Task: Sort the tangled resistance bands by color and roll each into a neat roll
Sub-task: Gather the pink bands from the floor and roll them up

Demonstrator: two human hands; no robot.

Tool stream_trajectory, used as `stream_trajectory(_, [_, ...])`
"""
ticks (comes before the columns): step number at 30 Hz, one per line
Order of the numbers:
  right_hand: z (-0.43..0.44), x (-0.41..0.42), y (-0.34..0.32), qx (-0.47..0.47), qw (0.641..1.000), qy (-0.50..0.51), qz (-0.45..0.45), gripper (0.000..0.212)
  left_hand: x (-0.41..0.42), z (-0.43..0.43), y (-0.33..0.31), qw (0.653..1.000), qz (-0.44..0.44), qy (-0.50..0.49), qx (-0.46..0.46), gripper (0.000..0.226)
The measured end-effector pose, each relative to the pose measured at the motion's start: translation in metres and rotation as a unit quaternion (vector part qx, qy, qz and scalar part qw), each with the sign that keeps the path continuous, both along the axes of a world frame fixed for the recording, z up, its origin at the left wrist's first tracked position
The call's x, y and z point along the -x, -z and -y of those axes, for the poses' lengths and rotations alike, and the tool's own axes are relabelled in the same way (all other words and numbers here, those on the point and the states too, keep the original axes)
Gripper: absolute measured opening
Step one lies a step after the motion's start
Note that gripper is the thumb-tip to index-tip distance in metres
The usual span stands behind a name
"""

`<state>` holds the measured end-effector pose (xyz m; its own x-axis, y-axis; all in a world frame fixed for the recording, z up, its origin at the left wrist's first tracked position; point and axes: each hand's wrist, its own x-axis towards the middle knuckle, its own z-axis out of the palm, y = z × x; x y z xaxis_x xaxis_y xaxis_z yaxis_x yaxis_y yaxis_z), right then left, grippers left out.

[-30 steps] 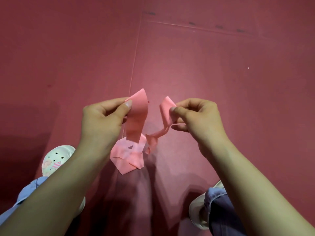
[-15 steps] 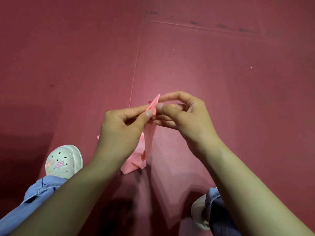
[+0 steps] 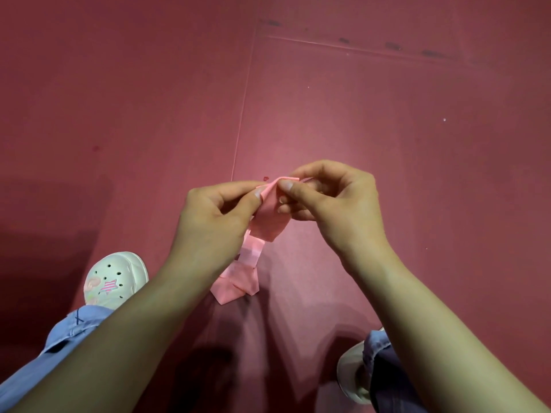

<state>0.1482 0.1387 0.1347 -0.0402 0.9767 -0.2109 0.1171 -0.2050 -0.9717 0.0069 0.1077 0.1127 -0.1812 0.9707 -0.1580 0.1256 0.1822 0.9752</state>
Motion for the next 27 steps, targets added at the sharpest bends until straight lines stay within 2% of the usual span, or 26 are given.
stream_trajectory(4, [-0.003, -0.003, 0.003, -0.071, 0.991, 0.051, 0.098, 0.016, 0.004, -0.002, 0.001, 0.999, -0.009, -0.04, -0.017, 0.027])
stream_trajectory(7, [-0.004, -0.008, 0.006, -0.07, 0.988, 0.098, 0.101, 0.016, 0.012, -0.006, 0.003, 0.994, -0.012, -0.105, -0.025, 0.028])
stream_trajectory(9, [-0.005, -0.013, 0.009, -0.054, 0.986, 0.122, 0.097, 0.016, 0.017, -0.009, 0.004, 0.993, -0.027, -0.115, -0.031, 0.028])
stream_trajectory(15, [-0.006, -0.014, 0.011, -0.039, 0.988, 0.132, 0.075, 0.014, 0.014, -0.009, -0.004, 0.997, -0.057, 0.015, -0.059, 0.017])
stream_trajectory(20, [-0.004, -0.011, 0.006, -0.048, 0.998, 0.035, 0.013, 0.015, 0.012, -0.008, -0.008, 0.996, -0.03, 0.072, -0.043, 0.021])
stream_trajectory(23, [-0.003, -0.01, 0.001, -0.029, 0.997, -0.045, -0.06, 0.016, 0.012, -0.01, -0.012, 0.998, 0.034, 0.059, -0.011, 0.025])
stream_trajectory(27, [-0.001, -0.01, -0.001, -0.02, 0.986, -0.141, -0.087, 0.011, 0.018, -0.013, -0.008, 0.994, 0.097, 0.044, 0.031, 0.015])
